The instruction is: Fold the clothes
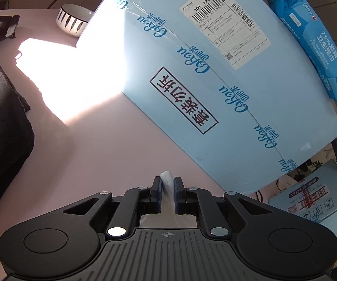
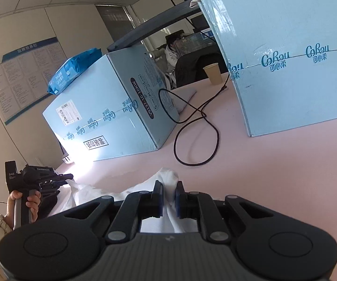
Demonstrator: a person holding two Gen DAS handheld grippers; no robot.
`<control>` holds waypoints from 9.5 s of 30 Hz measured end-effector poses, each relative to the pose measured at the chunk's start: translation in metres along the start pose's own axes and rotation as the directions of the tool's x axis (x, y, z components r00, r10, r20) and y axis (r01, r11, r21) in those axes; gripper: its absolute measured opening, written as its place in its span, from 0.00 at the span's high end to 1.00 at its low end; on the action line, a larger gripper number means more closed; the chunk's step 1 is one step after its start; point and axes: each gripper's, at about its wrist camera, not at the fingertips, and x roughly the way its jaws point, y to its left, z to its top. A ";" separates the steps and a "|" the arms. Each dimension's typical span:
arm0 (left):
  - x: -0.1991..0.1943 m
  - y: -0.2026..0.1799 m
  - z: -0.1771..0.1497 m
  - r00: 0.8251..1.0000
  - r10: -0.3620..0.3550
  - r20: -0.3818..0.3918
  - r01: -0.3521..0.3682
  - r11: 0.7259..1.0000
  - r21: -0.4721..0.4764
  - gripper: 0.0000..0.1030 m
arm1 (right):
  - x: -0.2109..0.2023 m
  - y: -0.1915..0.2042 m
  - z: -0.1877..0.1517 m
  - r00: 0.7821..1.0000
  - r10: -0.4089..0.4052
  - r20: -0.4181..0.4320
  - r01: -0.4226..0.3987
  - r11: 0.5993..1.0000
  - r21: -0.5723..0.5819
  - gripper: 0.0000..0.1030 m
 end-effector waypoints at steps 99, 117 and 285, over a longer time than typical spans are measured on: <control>-0.080 0.005 -0.120 0.924 -0.355 -0.140 0.382 0.870 0.311 0.33 | -0.058 -0.055 -0.133 0.911 -0.308 0.276 -0.074 0.534 0.842 0.90; -0.078 0.006 -0.122 0.923 -0.358 -0.144 0.386 0.865 0.320 0.31 | -0.092 -0.039 -0.152 0.949 -0.217 0.228 -0.107 0.461 0.881 0.18; -0.154 -0.067 -0.132 0.993 -0.120 -0.019 0.079 0.512 0.855 0.15 | 0.032 0.070 -0.084 0.882 0.468 -0.048 -0.429 0.843 0.324 0.02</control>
